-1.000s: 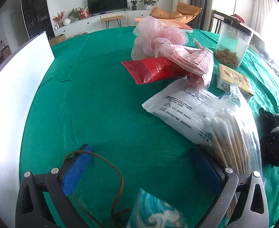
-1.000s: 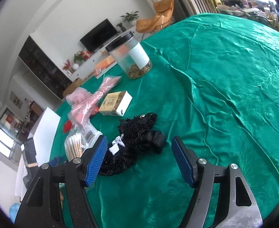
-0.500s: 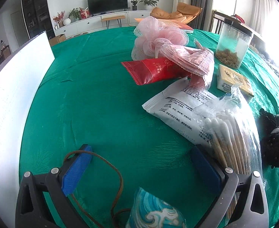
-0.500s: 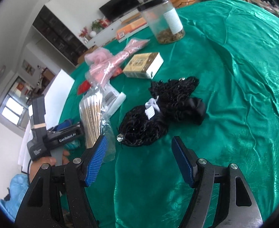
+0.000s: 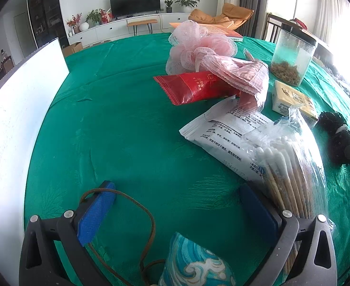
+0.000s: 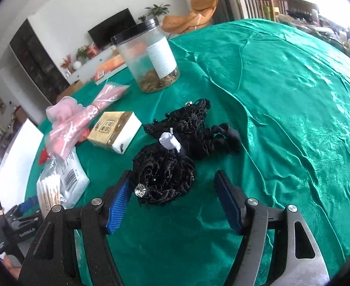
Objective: Organize soft objects
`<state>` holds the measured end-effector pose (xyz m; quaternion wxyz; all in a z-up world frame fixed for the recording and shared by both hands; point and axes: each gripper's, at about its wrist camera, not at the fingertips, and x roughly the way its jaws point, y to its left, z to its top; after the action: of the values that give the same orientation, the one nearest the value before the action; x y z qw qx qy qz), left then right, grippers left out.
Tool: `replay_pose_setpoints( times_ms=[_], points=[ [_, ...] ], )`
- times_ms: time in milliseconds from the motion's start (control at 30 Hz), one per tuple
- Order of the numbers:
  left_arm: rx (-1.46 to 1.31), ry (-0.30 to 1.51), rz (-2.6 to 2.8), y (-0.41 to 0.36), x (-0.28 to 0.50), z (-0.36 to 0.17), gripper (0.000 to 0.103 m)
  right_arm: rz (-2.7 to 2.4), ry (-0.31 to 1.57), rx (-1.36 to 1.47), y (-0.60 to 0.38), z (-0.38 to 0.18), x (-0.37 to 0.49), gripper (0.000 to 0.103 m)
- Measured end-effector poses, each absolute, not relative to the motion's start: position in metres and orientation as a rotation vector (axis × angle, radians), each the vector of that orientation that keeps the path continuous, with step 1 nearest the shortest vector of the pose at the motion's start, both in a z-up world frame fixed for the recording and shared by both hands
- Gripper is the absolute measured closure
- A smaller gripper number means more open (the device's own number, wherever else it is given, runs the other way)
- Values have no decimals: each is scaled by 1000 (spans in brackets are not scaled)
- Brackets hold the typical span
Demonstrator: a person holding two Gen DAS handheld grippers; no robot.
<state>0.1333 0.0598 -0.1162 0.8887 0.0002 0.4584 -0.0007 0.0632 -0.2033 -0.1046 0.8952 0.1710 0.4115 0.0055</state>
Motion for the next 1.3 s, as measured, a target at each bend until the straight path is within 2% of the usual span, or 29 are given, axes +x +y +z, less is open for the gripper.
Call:
replay_pose_setpoints(
  times_ms=[400, 1300],
  points=[
    [1, 953, -2, 60, 134, -116, 0, 6, 866, 295, -194, -105, 65, 24],
    [1, 953, -3, 60, 134, -116, 0, -6, 875, 214, -184, -105, 66, 21]
  ],
)
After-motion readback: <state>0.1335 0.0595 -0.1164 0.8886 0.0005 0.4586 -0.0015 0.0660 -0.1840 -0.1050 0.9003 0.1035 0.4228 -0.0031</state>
